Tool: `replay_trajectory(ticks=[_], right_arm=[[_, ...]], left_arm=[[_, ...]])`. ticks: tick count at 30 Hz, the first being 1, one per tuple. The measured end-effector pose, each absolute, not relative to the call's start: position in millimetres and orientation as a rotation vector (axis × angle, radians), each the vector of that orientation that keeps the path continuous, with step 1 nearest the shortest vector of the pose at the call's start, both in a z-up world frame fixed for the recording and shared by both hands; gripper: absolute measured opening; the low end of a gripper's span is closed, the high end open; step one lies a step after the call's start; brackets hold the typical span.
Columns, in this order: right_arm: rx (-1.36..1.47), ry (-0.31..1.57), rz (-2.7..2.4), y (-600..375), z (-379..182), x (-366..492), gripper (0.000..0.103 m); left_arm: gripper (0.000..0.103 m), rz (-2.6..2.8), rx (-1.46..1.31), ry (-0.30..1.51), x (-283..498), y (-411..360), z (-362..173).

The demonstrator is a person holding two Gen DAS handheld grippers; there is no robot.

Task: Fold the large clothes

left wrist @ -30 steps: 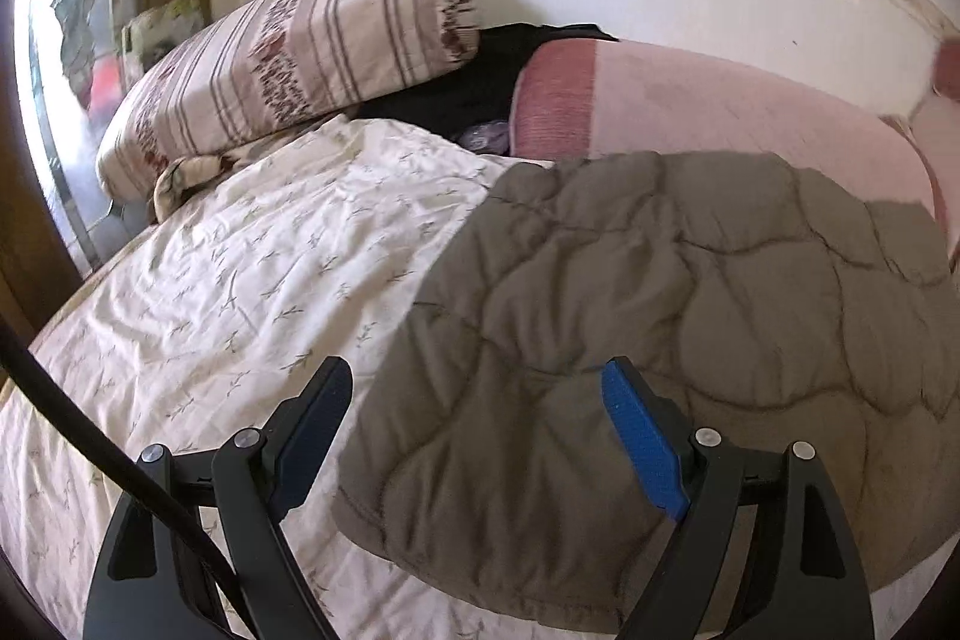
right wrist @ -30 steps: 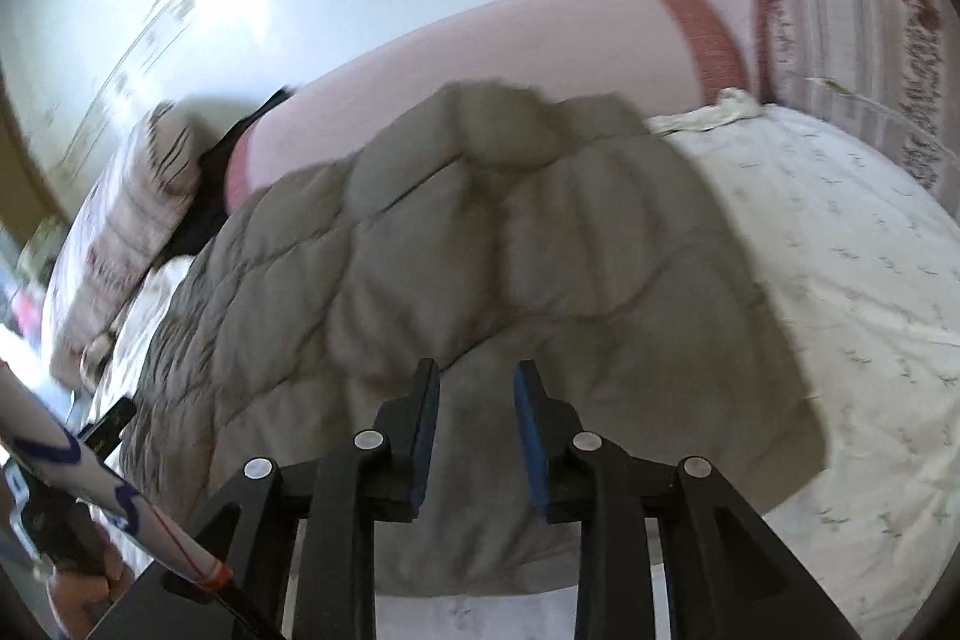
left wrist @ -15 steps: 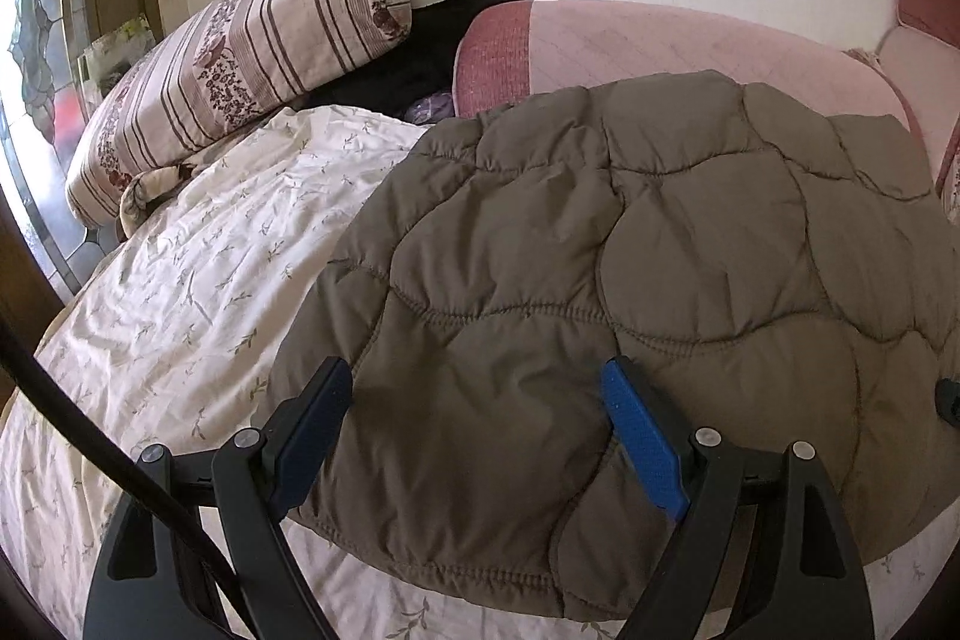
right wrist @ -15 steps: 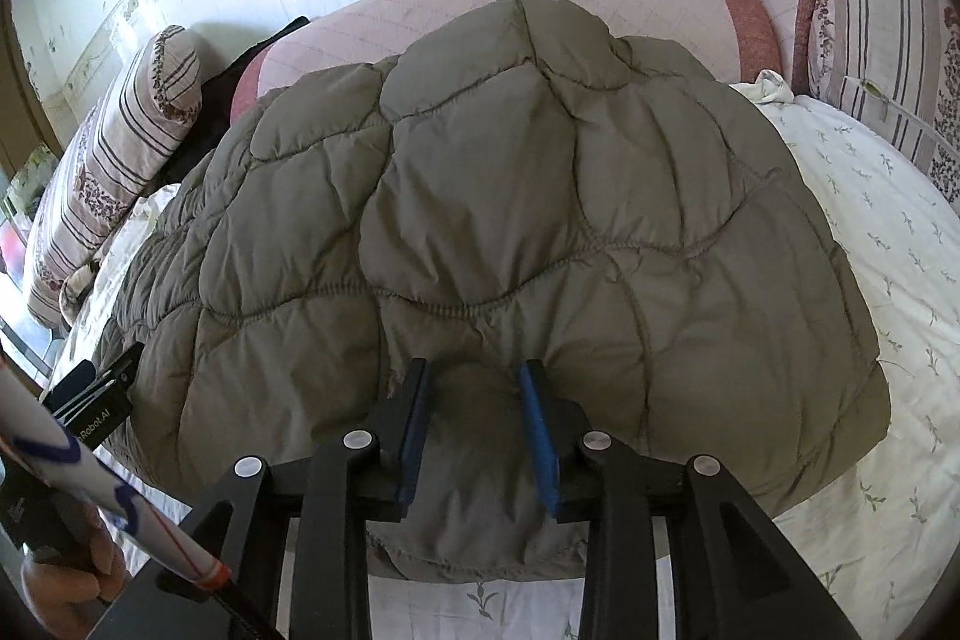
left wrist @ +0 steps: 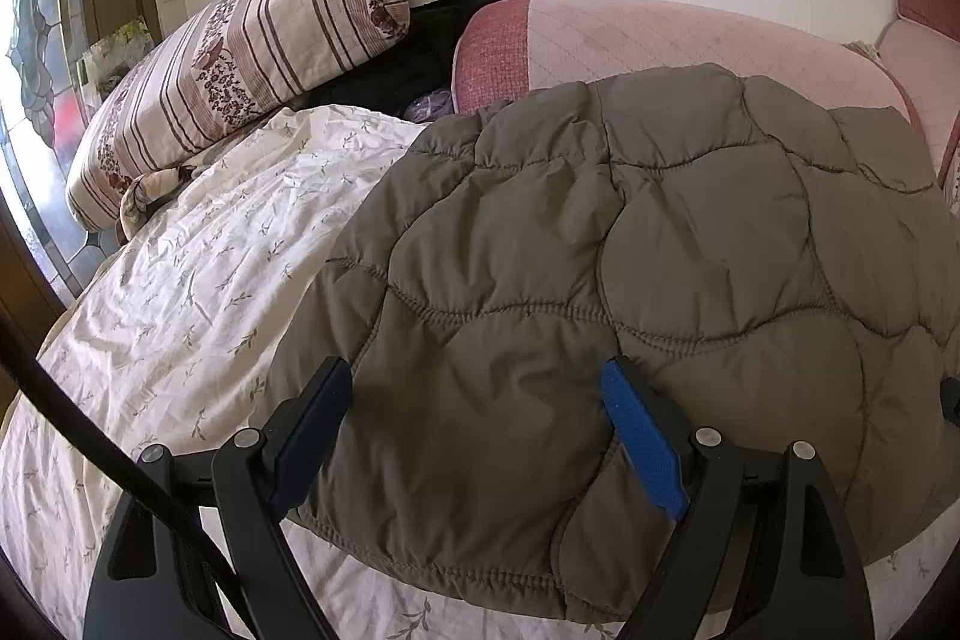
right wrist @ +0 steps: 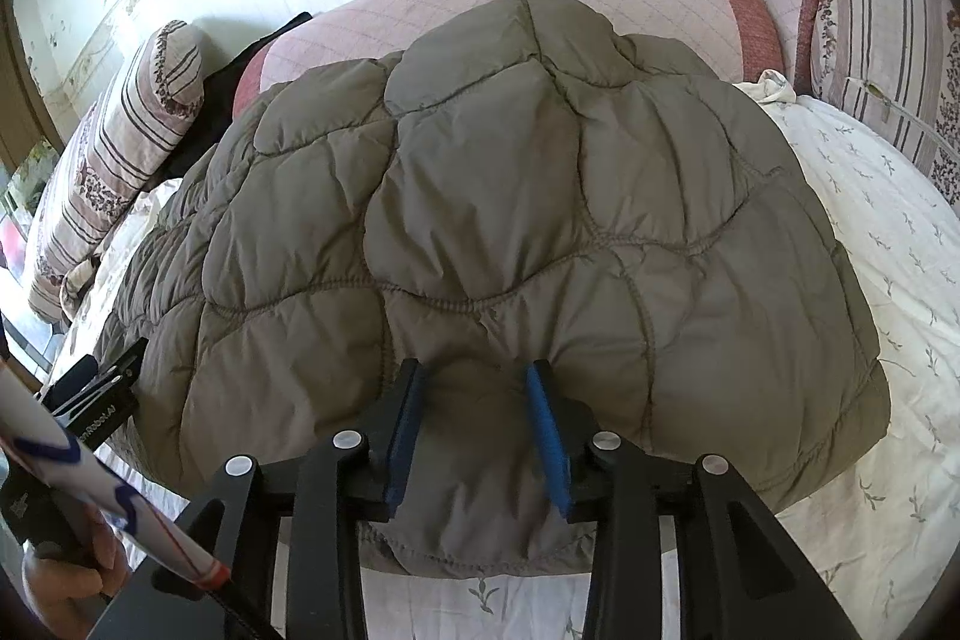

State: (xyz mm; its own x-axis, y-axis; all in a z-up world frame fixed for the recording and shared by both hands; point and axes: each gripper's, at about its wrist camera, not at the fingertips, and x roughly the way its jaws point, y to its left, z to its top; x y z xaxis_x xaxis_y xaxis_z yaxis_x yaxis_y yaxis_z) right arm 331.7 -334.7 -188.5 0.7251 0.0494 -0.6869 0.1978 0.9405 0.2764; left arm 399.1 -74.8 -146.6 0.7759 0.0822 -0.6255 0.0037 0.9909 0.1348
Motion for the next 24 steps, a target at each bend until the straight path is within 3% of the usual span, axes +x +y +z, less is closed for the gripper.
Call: replay_trajectory(ticks=[16, 24], right_arm=[[0.482, 0.686, -0.180, -382.1, -172.8, 314.2, 0.047], [0.394, 0.655, -0.176, -364.2, -154.6, 303.2, 0.047]], left_arm=[[0.085, 0.034, 0.108, 0.699, 401.6, -71.4, -147.2], [0.085, 0.014, 0.059, 0.711, 395.9, -68.6, -135.4]])
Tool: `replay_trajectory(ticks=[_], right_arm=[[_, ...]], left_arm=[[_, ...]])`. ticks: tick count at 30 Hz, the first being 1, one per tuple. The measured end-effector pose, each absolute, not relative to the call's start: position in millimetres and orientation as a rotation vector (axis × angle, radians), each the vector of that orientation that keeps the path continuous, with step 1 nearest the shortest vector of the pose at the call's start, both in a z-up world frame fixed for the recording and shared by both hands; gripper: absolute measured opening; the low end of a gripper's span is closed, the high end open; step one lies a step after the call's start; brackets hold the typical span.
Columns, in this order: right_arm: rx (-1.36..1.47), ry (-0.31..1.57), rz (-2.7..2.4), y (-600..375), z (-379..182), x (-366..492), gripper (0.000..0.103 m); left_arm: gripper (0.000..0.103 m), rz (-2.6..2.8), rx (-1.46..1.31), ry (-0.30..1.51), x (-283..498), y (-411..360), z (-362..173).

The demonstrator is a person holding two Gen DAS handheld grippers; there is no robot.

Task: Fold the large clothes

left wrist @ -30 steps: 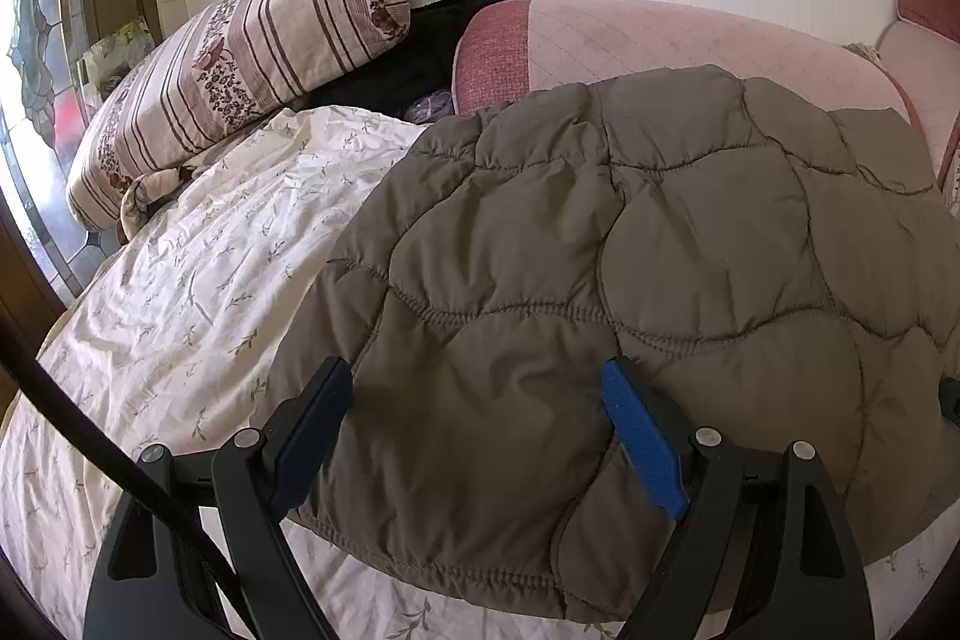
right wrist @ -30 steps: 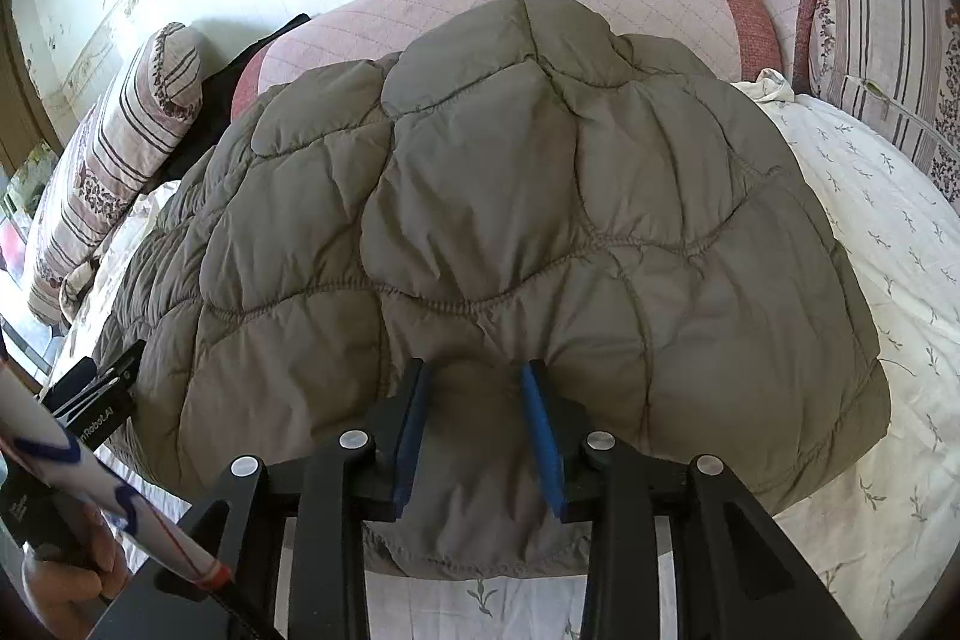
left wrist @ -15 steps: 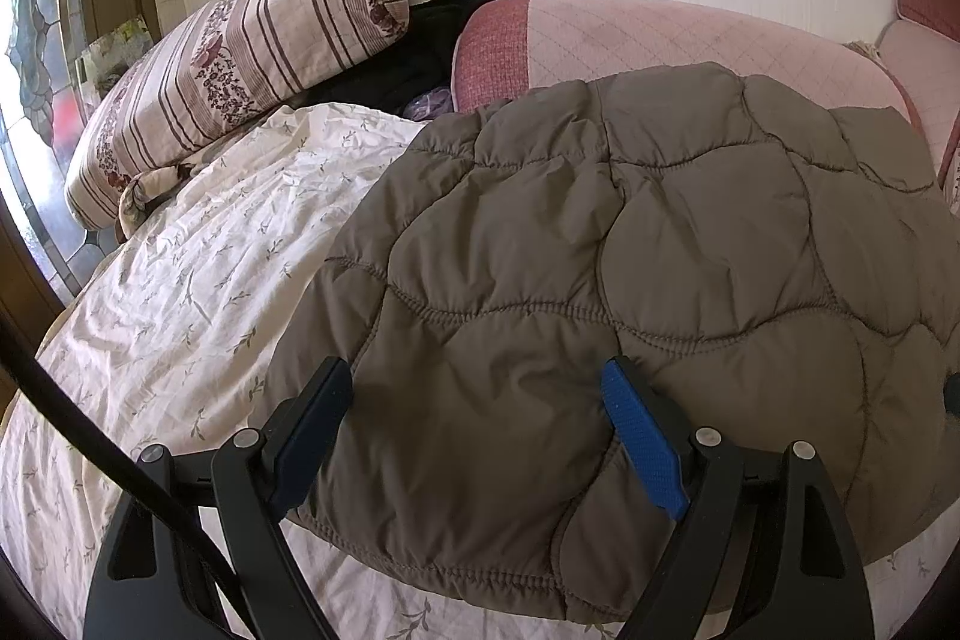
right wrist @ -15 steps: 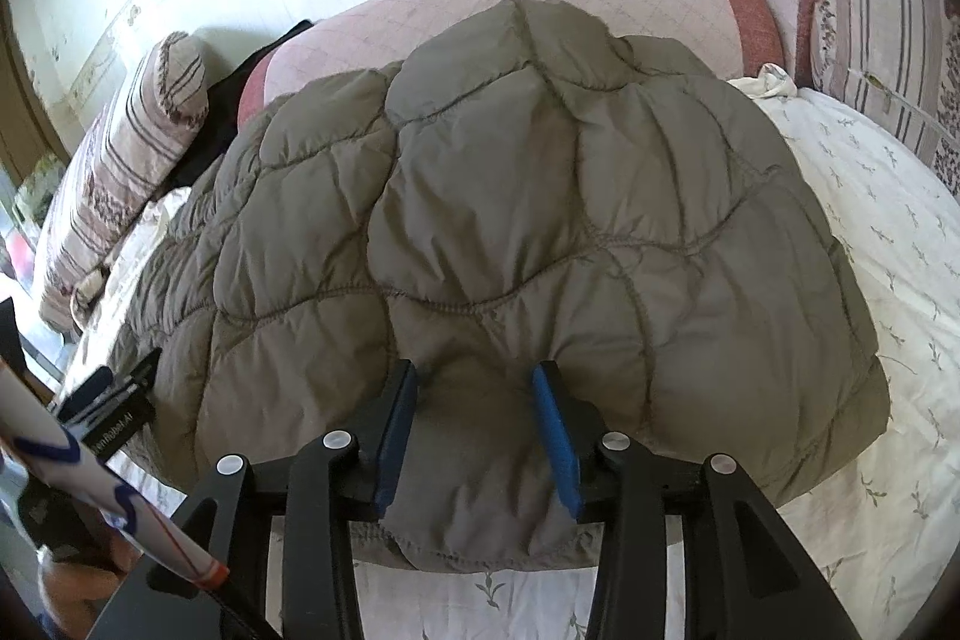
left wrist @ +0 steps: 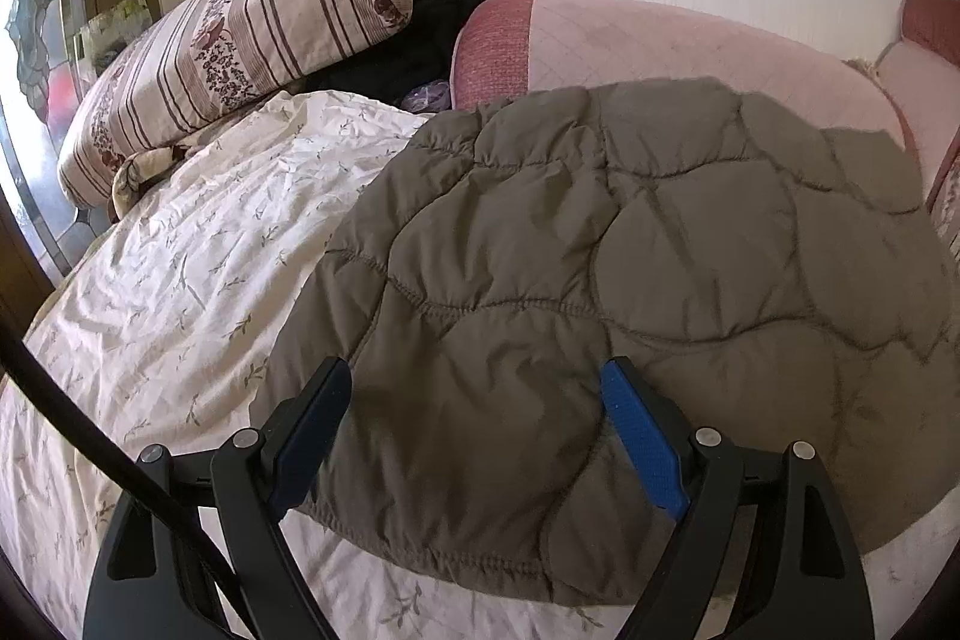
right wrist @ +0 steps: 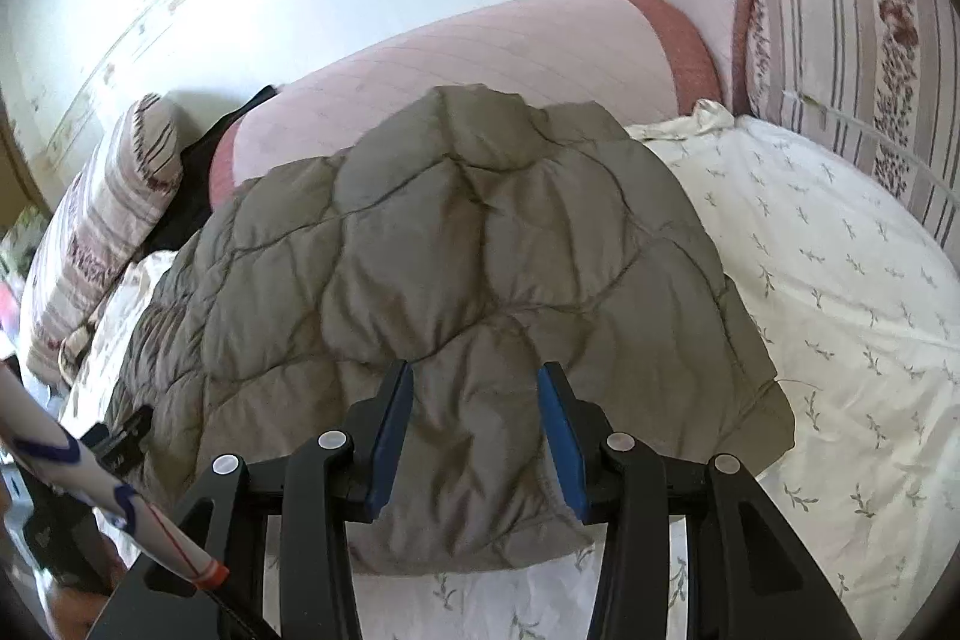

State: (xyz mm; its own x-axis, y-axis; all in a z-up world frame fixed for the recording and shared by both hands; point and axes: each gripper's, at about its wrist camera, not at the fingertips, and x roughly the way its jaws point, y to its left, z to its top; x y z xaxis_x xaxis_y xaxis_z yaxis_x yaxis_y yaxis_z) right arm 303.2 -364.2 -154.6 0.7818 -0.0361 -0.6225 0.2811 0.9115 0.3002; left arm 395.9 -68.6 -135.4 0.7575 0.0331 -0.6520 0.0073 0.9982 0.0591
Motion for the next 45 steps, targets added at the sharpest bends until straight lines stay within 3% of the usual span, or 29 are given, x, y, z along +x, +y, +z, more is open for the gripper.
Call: replay_trajectory(ticks=[8, 12, 25, 33, 45], right_arm=[[0.333, 0.584, -0.158, -335.6, -105.3, 245.5, 0.048], [0.293, 0.498, -0.154, -308.7, -57.8, 178.7, 0.064], [0.228, 0.370, -0.120, -258.8, 23.2, -7.6, 0.082], [0.185, 0.322, -0.079, -232.6, 44.0, -56.1, 0.088], [0.148, 0.296, -0.051, -211.9, 54.8, -67.1, 0.091]], left_arm=[[0.085, -0.053, 0.035, 0.601, 333.8, -74.6, -77.9], [0.085, -0.084, 0.017, 0.508, 263.0, -74.3, -33.3], [0.092, -0.177, 0.055, 0.432, 67.2, -54.1, 40.4], [0.097, -0.183, 0.046, 0.402, 15.8, -45.3, 62.5], [0.097, -0.155, 0.023, 0.412, 11.4, -34.0, 65.3]])
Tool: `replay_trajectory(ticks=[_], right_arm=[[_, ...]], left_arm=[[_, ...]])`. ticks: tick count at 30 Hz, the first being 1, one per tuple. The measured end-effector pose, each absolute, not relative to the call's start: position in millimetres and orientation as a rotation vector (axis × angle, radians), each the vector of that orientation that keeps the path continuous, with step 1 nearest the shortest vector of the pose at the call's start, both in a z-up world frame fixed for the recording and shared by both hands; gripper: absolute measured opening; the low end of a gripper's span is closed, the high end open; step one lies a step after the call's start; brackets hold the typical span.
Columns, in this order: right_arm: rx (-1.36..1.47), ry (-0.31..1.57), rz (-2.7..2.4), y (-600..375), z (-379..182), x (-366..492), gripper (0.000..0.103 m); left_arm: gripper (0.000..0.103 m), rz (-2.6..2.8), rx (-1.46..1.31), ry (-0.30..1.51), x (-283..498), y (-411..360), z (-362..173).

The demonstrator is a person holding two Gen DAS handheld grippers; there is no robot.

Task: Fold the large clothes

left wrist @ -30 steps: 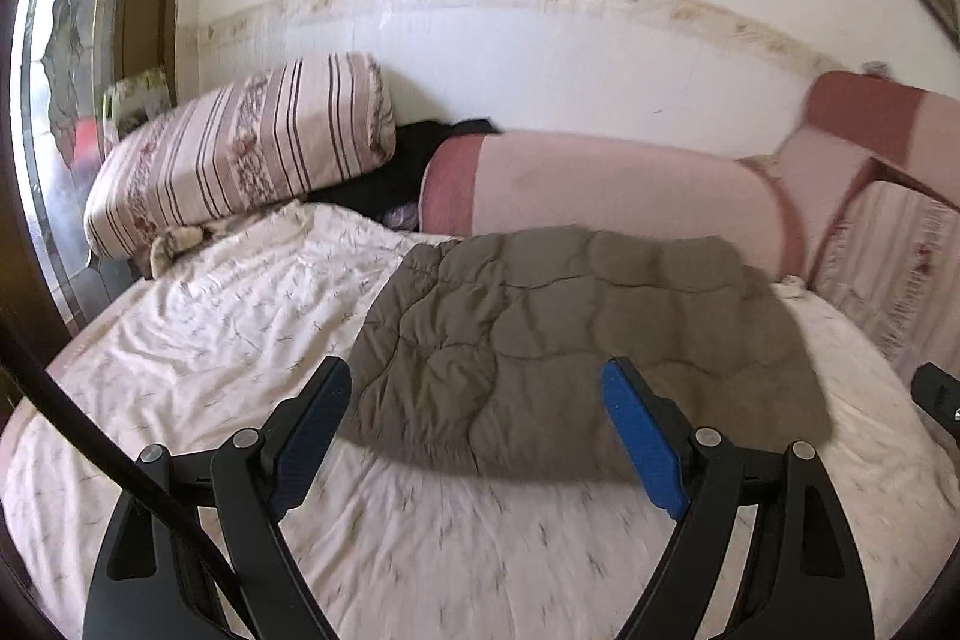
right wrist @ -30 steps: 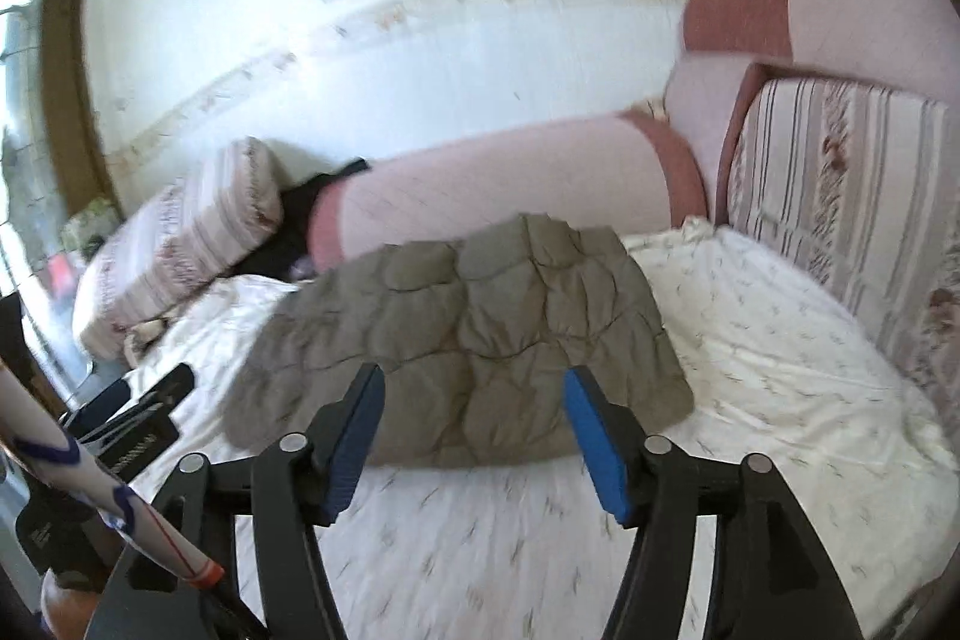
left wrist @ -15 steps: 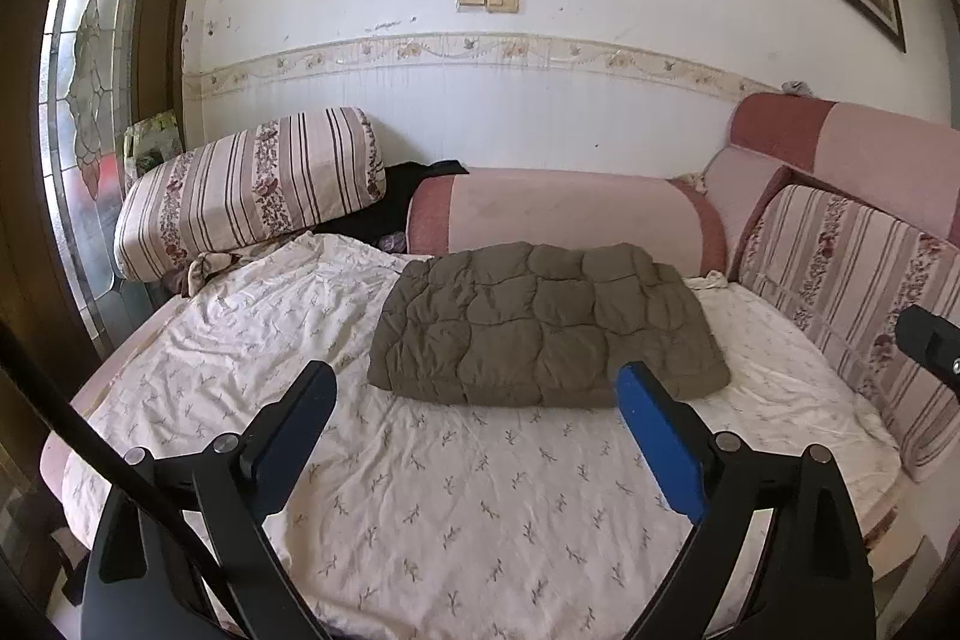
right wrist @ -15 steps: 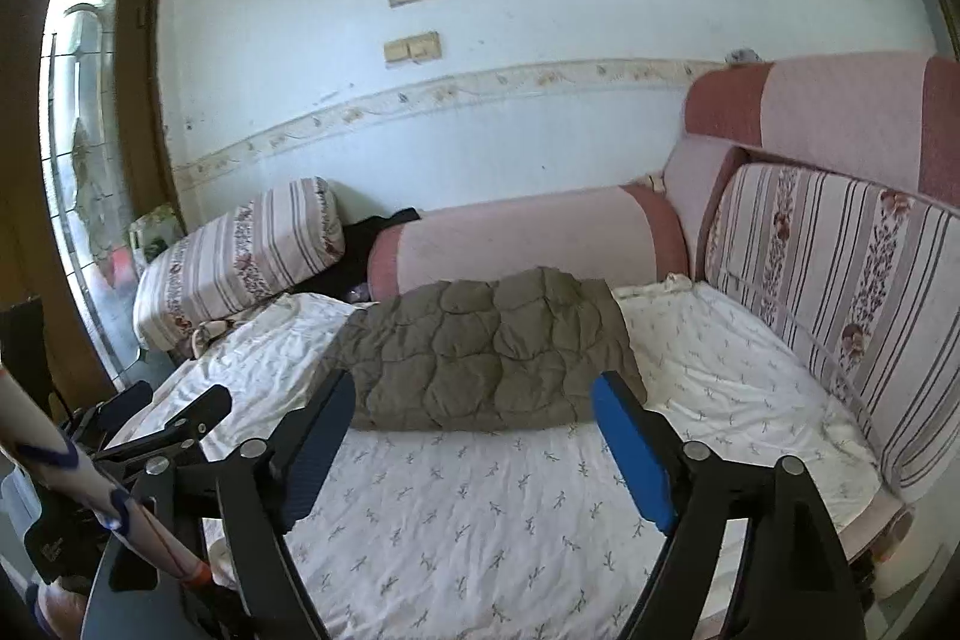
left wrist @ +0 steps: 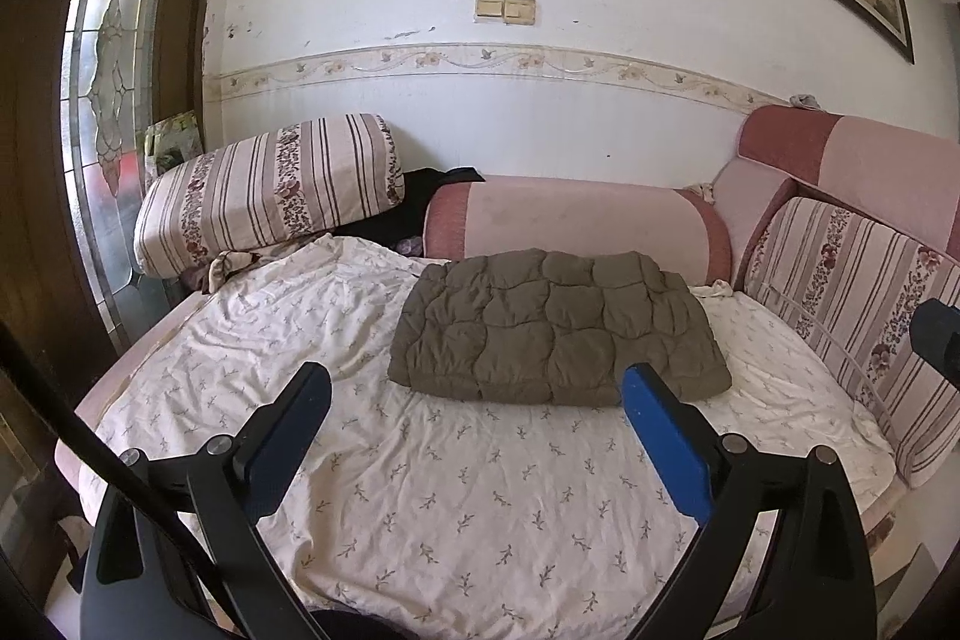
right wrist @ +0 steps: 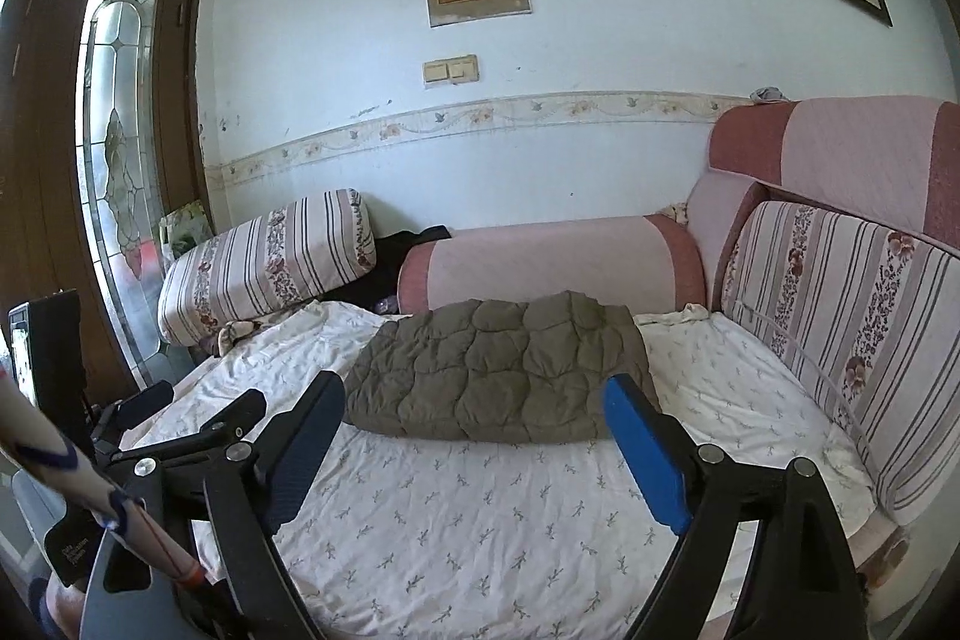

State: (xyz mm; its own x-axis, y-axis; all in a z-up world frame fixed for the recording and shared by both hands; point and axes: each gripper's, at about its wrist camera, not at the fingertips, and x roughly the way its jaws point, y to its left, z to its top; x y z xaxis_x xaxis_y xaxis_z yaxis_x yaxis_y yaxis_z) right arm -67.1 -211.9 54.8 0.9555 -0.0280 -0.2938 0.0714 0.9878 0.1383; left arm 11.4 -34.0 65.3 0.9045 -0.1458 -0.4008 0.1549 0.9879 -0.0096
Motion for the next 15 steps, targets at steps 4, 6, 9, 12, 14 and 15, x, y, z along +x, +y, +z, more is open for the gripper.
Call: replay_trajectory(ticks=[4, 6, 9, 12, 14, 15], right_arm=[[0.145, 0.302, -0.055, -210.5, 53.5, -64.7, 0.092], [0.145, 0.305, -0.057, -210.0, 53.3, -62.1, 0.093], [0.145, 0.314, -0.063, -210.7, 51.5, -57.2, 0.093], [0.148, 0.326, -0.064, -210.2, 48.2, -52.1, 0.093], [0.147, 0.333, -0.065, -210.0, 46.4, -48.8, 0.093], [0.147, 0.334, -0.065, -209.4, 45.6, -48.5, 0.093]], left_arm=[[0.098, -0.149, 0.023, 0.416, 13.2, -30.5, 64.3], [0.098, -0.146, 0.023, 0.410, 13.8, -27.7, 64.6], [0.103, -0.131, 0.027, 0.409, 15.3, -24.8, 64.5], [0.103, -0.117, 0.027, 0.421, 18.9, -21.8, 63.4], [0.103, -0.110, 0.028, 0.426, 22.3, -19.4, 63.0], [0.103, -0.096, 0.033, 0.428, 24.6, -18.0, 62.7]])
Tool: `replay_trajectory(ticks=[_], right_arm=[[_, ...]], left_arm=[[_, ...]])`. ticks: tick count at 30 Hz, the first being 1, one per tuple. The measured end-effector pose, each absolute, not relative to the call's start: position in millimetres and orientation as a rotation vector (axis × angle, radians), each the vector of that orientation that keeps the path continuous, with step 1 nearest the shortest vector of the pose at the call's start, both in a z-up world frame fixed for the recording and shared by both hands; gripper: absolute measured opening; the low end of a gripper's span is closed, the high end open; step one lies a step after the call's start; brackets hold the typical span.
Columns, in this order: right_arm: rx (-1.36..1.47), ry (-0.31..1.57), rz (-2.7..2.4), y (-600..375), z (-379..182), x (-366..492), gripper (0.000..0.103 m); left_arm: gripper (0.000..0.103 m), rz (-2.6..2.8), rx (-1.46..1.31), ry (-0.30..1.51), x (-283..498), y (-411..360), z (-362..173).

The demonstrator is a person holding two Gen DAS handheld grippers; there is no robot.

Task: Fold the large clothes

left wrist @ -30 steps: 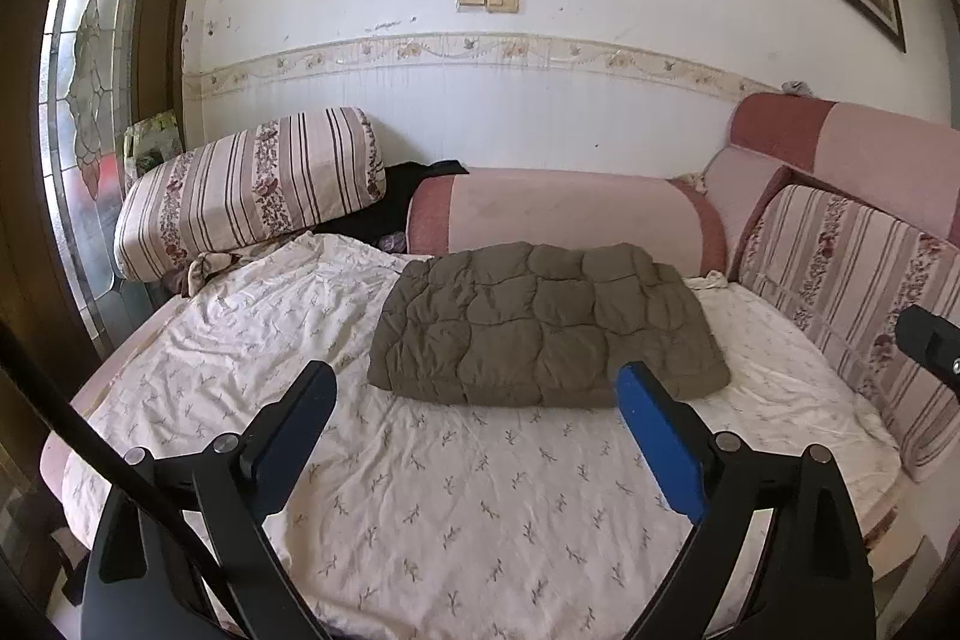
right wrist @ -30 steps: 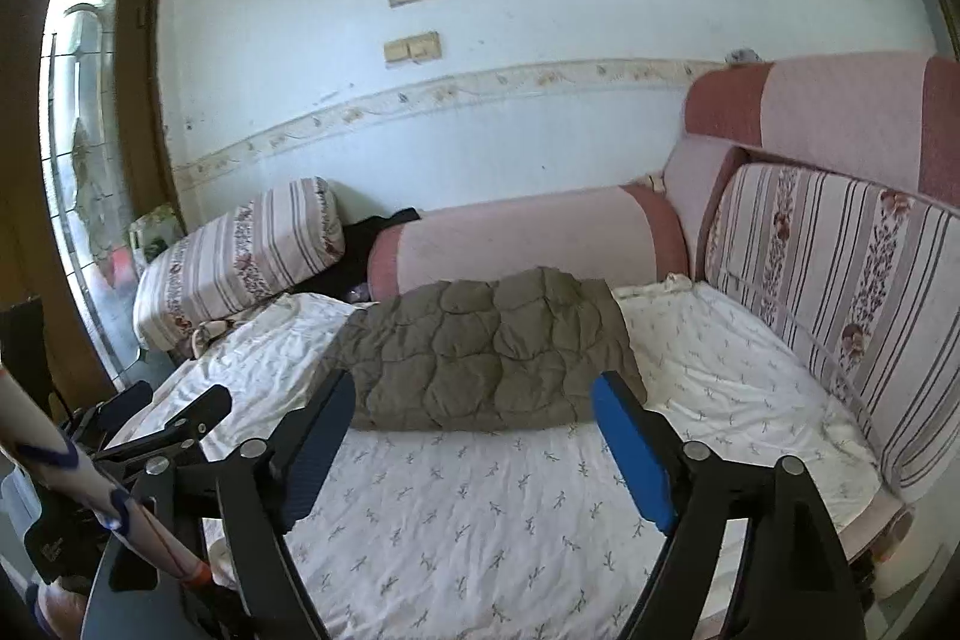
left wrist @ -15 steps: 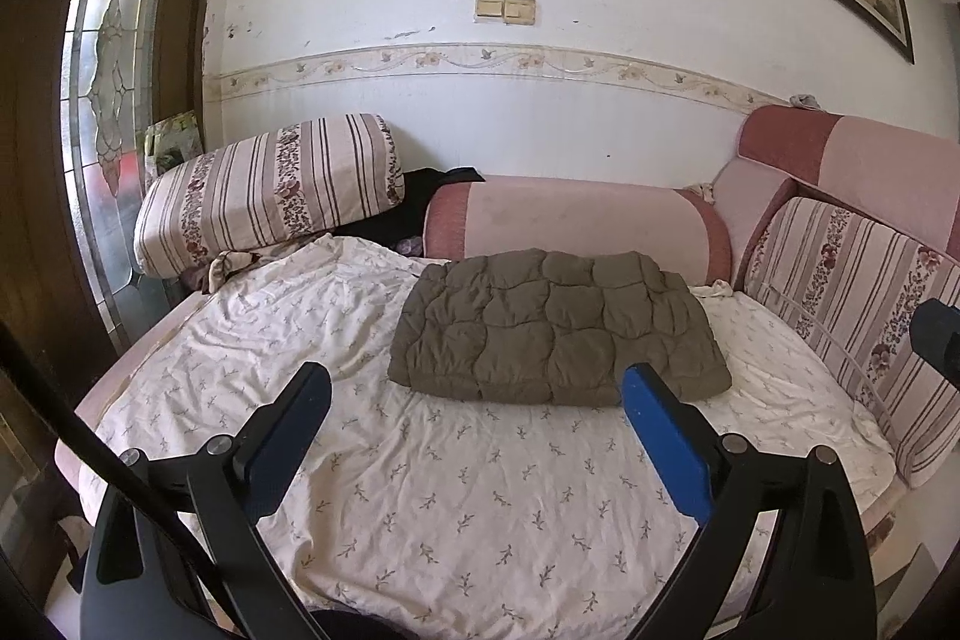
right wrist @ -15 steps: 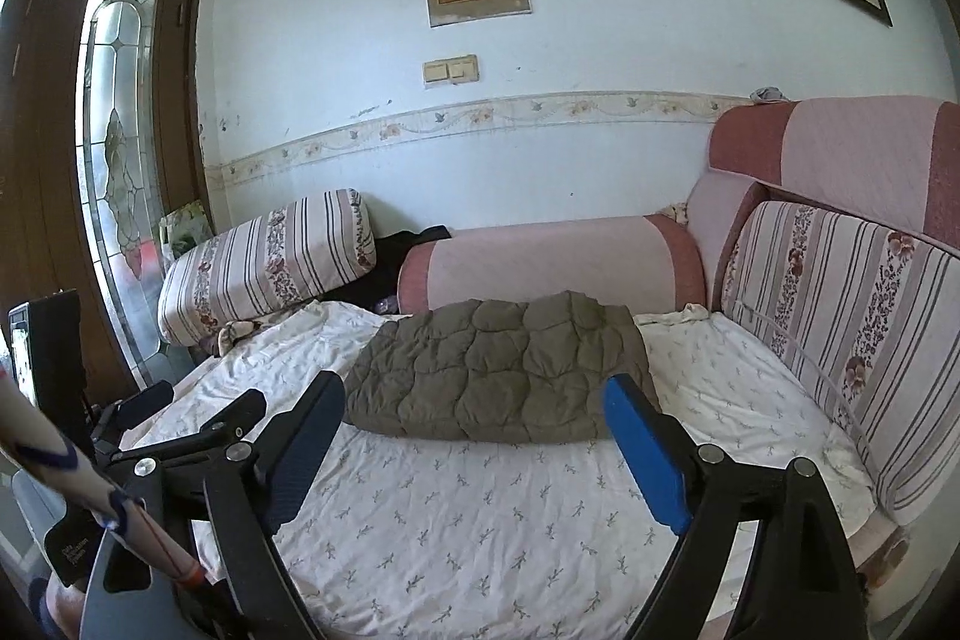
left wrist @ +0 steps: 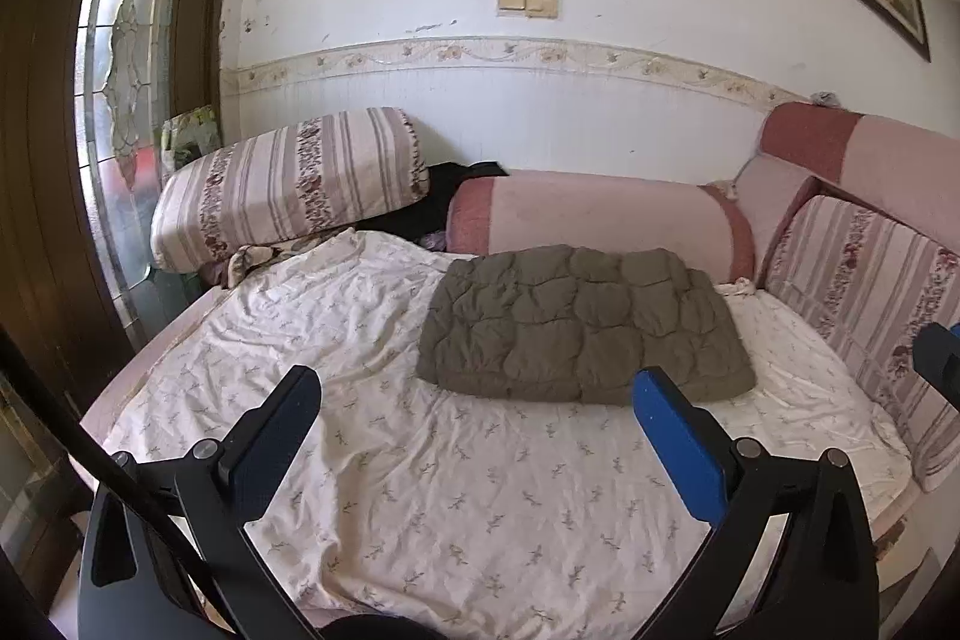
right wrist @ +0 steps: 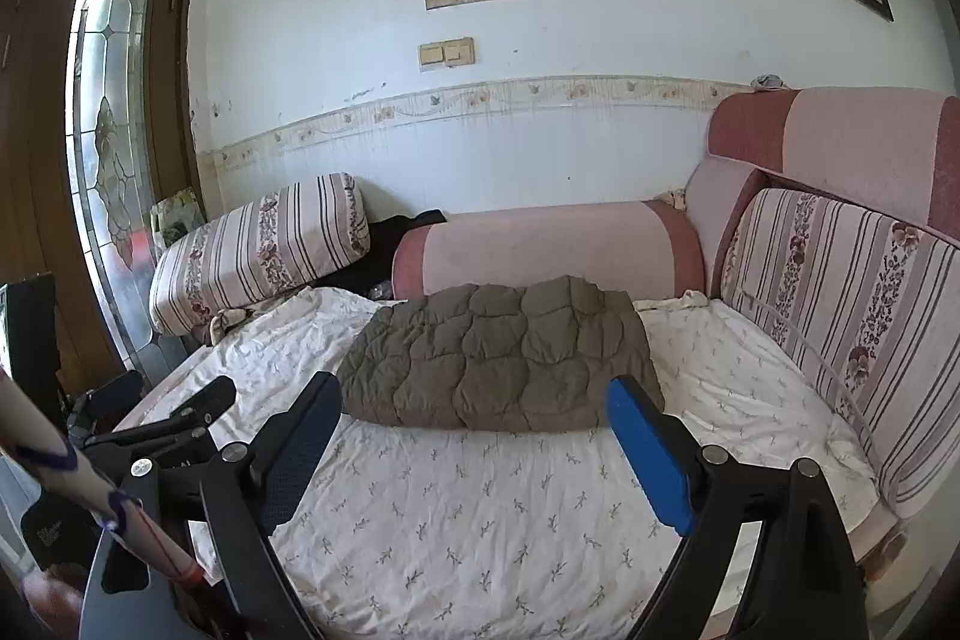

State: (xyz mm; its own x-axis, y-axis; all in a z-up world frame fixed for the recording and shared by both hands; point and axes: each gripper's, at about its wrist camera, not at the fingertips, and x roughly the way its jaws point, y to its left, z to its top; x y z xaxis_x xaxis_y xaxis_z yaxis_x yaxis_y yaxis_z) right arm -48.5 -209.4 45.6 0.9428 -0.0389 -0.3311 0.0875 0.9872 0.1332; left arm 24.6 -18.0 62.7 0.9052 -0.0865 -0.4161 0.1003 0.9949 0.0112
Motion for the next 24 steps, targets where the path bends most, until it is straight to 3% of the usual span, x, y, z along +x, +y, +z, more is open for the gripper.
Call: replay_trajectory(ticks=[7, 24], right_arm=[[0.150, 0.362, -0.058, -205.5, 37.1, -34.4, 0.093], [0.139, 0.400, -0.046, -201.3, 32.2, -9.0, 0.093]], left_arm=[[0.103, -0.014, 0.072, 0.392, 27.9, -13.6, 64.3], [0.103, -0.023, 0.096, 0.492, 56.6, -13.5, 44.2]])
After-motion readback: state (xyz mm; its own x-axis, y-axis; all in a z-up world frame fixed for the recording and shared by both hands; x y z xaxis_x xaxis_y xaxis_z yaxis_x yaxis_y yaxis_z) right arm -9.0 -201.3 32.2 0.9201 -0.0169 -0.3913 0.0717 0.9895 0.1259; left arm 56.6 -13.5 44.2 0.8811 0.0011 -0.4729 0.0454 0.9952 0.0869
